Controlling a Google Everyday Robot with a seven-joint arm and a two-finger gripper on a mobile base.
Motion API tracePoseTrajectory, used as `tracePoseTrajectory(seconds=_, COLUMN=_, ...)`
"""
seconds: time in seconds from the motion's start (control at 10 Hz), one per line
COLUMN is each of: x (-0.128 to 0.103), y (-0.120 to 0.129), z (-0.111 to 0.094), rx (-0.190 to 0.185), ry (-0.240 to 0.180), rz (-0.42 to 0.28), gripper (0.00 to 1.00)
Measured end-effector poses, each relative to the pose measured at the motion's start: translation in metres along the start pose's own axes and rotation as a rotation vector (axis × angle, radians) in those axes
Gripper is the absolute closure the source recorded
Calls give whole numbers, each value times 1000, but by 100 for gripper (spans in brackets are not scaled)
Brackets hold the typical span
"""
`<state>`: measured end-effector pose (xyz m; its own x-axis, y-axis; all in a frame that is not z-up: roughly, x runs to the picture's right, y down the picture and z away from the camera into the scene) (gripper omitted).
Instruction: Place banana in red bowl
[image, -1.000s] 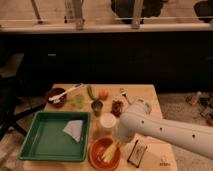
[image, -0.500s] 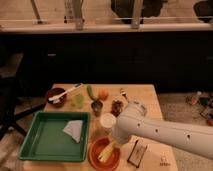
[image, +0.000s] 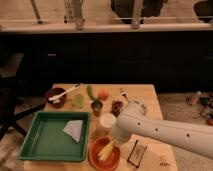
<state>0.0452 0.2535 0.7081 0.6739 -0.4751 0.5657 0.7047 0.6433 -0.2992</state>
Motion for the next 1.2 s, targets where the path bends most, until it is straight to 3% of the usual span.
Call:
tracePoseTrajectory(seconds=0.6, x=0, y=0, z=0, rx=0, ry=-1, rz=1, gripper=24)
tracePoseTrajectory(seconds=1.2, x=0, y=0, z=0, rx=0, ry=-1, rz=1, gripper=20)
